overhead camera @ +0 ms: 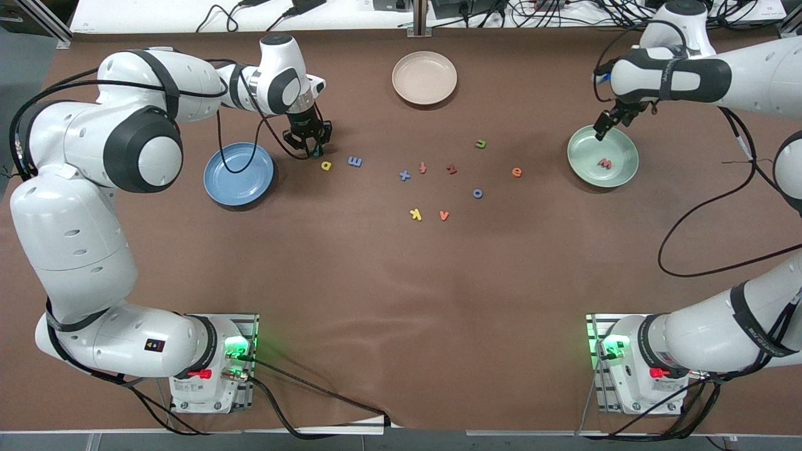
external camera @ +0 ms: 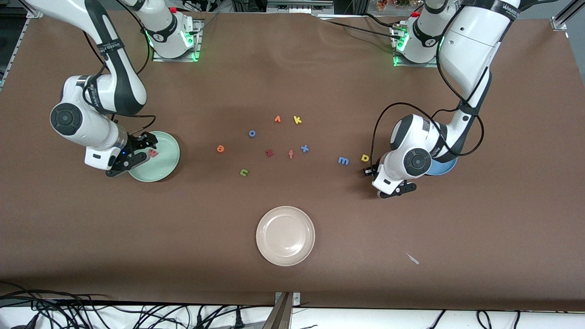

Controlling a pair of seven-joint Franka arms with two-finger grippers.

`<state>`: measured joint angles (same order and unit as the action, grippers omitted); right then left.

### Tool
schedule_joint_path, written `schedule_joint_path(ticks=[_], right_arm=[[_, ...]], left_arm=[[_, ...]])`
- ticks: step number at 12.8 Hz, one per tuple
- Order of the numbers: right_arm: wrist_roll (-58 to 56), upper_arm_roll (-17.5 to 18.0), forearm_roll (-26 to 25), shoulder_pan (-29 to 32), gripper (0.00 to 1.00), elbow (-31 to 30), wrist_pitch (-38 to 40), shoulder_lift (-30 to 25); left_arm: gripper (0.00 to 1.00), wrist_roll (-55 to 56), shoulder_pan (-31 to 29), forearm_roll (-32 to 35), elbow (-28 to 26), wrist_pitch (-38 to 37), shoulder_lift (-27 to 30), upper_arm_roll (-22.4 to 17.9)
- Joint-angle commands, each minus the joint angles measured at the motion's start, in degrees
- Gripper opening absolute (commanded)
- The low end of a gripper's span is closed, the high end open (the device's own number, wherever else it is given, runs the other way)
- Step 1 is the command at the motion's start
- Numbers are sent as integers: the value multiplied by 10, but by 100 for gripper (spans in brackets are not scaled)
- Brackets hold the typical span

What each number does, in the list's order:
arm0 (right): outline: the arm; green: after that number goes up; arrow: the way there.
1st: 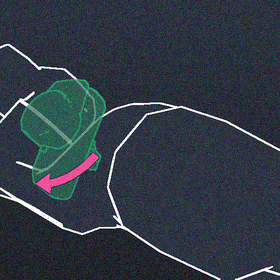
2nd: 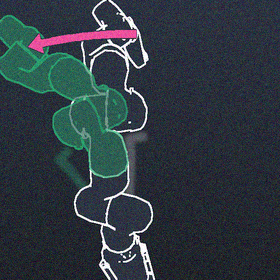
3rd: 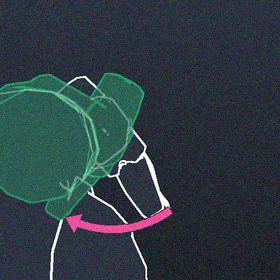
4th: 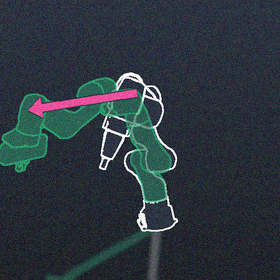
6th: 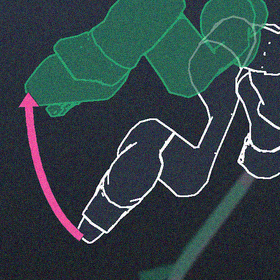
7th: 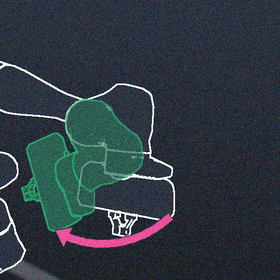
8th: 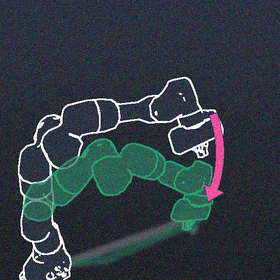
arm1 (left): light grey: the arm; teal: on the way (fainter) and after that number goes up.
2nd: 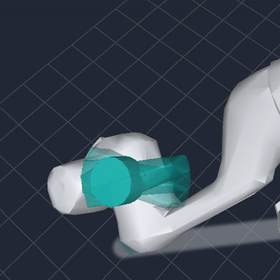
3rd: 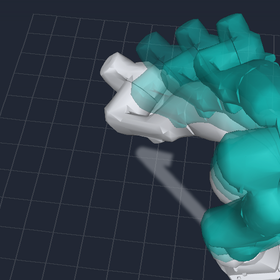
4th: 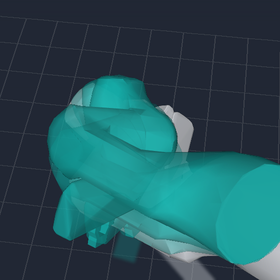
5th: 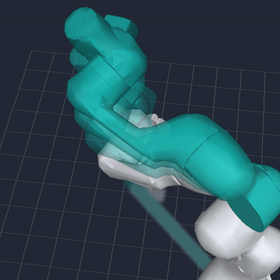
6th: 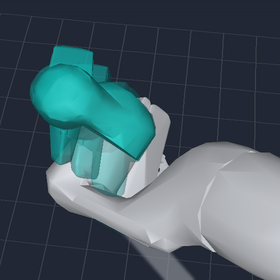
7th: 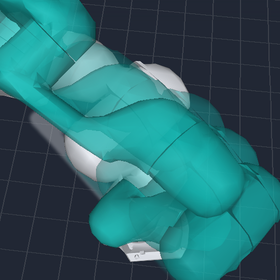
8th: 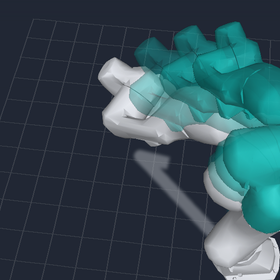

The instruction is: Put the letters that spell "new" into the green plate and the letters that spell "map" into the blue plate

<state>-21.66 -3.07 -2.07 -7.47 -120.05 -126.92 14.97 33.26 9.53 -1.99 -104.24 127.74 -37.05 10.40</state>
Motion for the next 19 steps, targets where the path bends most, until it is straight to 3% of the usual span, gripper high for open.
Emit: schedule_joint_path(ticks=[1,3,8,11,13,19], right_arm=[[100,0,-1,-53,99,12,22,3],[186,0,3,-83,99,13,-5,26],[400,1,6,-147,98,3,-68,61],[520,31,6,-152,93,-21,-95,61],[622,53,6,-152,87,-58,-164,65],[703,61,6,-168,68,-74,-225,90]], left_arm=[[17,-2,0,21,6,-1,-13,-6],[9,-3,0,21,6,-2,-13,-6],[9,-3,0,21,7,-2,-8,-6],[9,-10,-7,21,22,-13,-1,-6],[9,-32,-18,21,37,-59,14,-5],[9,-222,-84,22,41,-282,87,-4]])
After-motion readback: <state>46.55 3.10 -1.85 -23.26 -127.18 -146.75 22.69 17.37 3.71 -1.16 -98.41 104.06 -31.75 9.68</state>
